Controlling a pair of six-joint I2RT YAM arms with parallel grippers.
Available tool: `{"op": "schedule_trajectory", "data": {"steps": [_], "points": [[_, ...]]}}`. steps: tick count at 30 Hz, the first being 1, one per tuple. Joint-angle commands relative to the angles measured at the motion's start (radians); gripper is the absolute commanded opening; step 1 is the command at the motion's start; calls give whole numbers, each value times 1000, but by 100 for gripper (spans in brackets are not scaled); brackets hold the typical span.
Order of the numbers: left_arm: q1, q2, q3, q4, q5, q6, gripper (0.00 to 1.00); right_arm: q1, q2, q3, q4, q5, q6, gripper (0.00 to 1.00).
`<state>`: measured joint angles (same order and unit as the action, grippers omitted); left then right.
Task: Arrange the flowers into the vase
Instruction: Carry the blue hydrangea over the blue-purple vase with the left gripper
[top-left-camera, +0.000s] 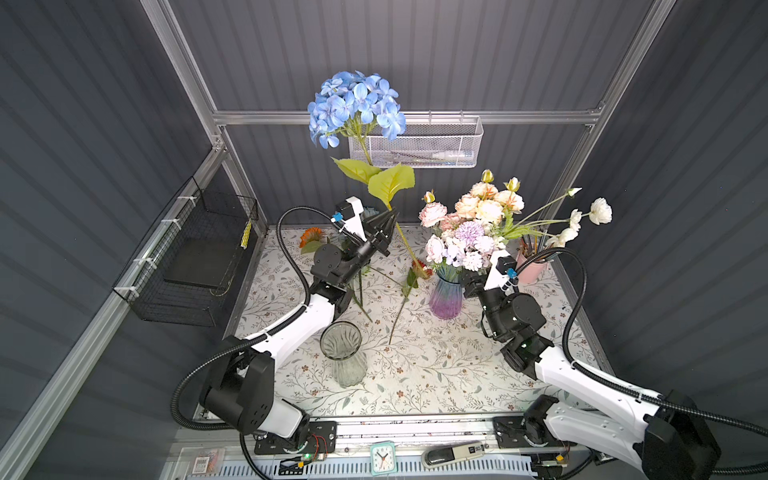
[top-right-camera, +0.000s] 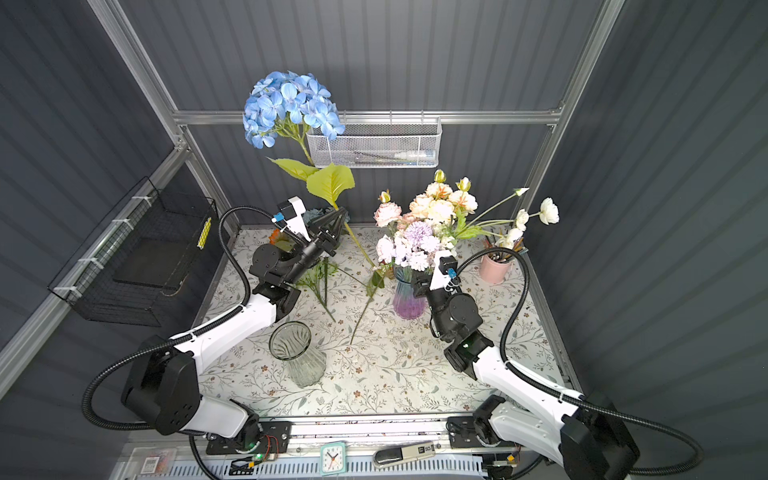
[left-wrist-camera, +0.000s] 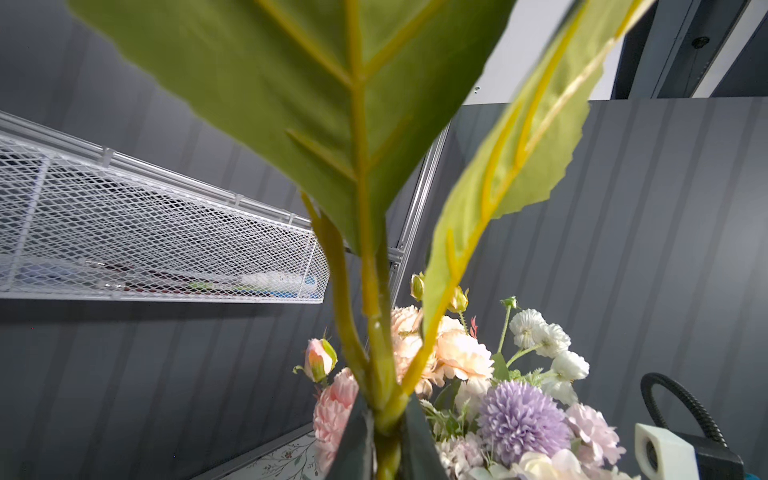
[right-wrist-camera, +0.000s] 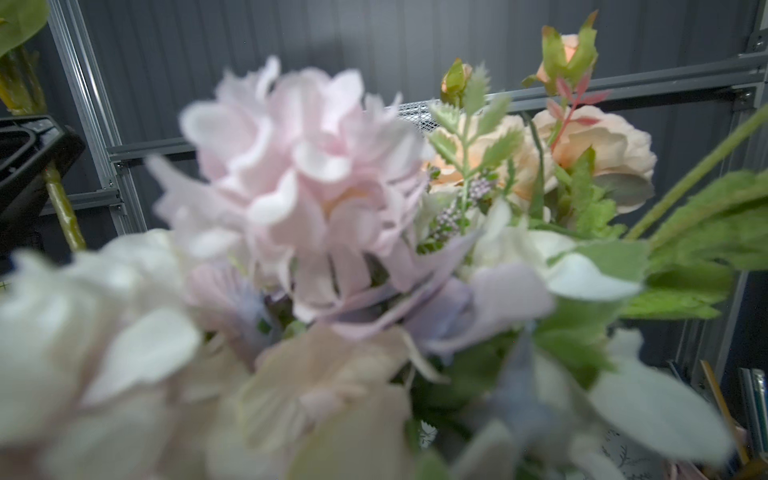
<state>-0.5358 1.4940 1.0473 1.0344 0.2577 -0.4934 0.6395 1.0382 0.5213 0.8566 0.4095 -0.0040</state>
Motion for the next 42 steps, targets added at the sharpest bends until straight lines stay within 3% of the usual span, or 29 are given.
{"op": "schedule_trajectory", "data": {"steps": [1, 16, 26, 42], "points": [[-20, 25, 63, 98, -9, -4, 0, -11, -7, -19, 59, 43, 24, 59], [-123, 174, 143, 99, -31, 131, 0, -21, -11, -55, 101, 43, 83, 59], [-218, 253, 113, 57, -99, 300, 0, -27, -8, -80, 106, 44, 99, 61], [-281, 308, 15, 37, -232, 333, 0, -44, -17, -113, 105, 54, 111, 61]]}}
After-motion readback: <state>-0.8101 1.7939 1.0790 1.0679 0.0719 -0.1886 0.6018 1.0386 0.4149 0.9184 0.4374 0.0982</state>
